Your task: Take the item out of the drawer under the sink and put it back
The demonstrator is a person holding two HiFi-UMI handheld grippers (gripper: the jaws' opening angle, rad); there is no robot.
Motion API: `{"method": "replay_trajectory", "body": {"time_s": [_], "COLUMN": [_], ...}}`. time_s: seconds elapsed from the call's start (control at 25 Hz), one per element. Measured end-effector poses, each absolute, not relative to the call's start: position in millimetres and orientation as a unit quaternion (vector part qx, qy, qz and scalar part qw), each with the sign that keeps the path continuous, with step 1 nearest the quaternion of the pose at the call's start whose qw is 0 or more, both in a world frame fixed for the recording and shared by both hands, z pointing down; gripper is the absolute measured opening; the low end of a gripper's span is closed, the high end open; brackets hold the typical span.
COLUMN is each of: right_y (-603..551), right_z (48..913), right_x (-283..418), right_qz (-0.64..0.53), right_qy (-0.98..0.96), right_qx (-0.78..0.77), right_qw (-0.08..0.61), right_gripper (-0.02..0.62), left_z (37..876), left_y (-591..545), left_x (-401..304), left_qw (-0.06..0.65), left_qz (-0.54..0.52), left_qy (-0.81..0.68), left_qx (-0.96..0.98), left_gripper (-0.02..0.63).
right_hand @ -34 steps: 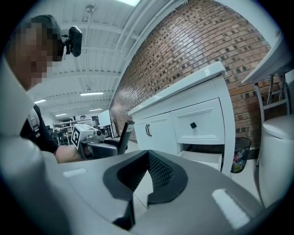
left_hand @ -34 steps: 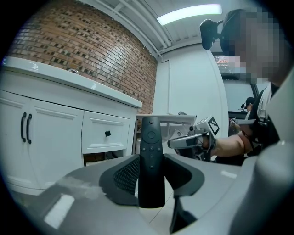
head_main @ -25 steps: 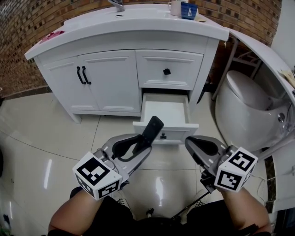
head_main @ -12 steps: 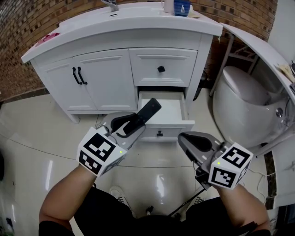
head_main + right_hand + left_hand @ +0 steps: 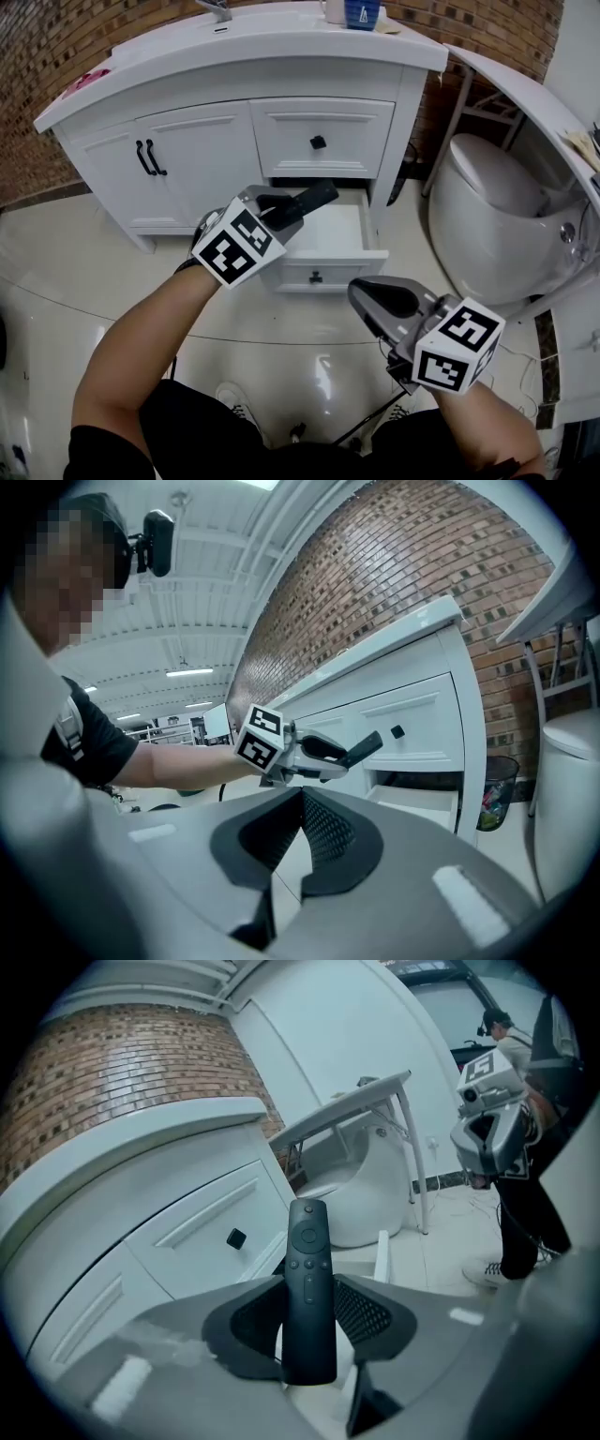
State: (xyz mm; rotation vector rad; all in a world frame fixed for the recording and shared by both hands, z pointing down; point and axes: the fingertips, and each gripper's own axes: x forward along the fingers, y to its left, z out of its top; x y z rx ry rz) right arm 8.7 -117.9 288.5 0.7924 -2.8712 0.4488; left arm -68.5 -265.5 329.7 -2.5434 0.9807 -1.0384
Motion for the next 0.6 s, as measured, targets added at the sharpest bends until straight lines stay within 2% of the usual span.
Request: {"method": "replay_trajectory", "body": {"time_s": [0.6], "right_y": [-124], "right_z": [294], "right_x": [20], "right_qz": [0.170], "right_qy": [-0.949], "right_qx": [0.257], "right_qw": [0.062], "right_gripper": [0.003], "left_z": [429], "left_y": [-341], "left_x": [-42], "left_qw": [0.102], "left_qz": [-0.471], "left_qy": [0.258], "left_qx": [-0.838], "left_gripper": [0.169]}}
